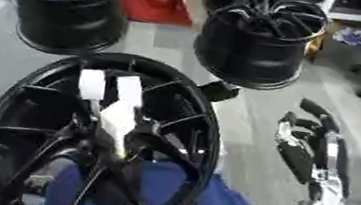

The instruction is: Pull the pin out of the wheel hub.

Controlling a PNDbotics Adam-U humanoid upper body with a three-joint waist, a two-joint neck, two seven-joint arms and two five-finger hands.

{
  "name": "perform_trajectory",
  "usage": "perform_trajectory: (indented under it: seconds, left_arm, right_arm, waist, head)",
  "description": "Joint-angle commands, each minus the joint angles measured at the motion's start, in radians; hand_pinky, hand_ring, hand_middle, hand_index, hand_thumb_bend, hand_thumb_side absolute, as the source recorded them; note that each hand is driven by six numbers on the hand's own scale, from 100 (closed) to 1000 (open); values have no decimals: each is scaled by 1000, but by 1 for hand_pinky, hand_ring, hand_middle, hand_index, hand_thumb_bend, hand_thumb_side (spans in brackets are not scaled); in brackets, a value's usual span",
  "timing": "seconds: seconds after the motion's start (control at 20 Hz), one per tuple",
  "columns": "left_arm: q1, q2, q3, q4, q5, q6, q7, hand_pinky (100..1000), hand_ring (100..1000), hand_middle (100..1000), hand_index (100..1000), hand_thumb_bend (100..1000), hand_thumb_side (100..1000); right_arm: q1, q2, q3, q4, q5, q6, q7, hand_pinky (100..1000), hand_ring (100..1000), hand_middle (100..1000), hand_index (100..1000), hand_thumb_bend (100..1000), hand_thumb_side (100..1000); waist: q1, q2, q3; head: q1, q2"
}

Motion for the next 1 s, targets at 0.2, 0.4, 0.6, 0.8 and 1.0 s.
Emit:
perform_trajectory:
  seconds: [0.2,0.4,0.6,0.8,1.0]
  left_arm:
    - [-40,180,-45,-31,22,-24,-26,566,638,710,862,120,563]
    - [-80,368,-106,-38,51,-54,-60,582,650,725,873,139,534]
    - [-159,569,-200,-27,81,-89,-130,605,666,745,889,171,534]
    - [-287,721,-336,-3,118,-118,-266,630,690,772,905,227,536]
    - [-423,767,-466,23,121,-129,-420,650,708,786,913,278,544]
  right_arm:
    - [-10,-13,-2,-18,4,0,2,580,682,796,821,100,274]
    - [-9,-19,1,-18,3,0,5,580,681,796,821,100,273]
    - [-9,-25,8,-16,2,-1,12,580,681,796,821,100,274]
    - [-8,-33,15,-14,1,-3,19,580,681,796,821,100,274]
    - [-6,-40,20,-12,0,-3,23,579,681,796,821,100,274]
  waist:
    - [6,-9,-9]
    - [12,-11,-20]
    - [21,-15,-32]
    - [30,-19,-44]
    - [38,-23,-55]
  head:
    - [7,-6]
    - [12,-7]
    - [22,-7]
    - [35,-5]
    - [42,-2]
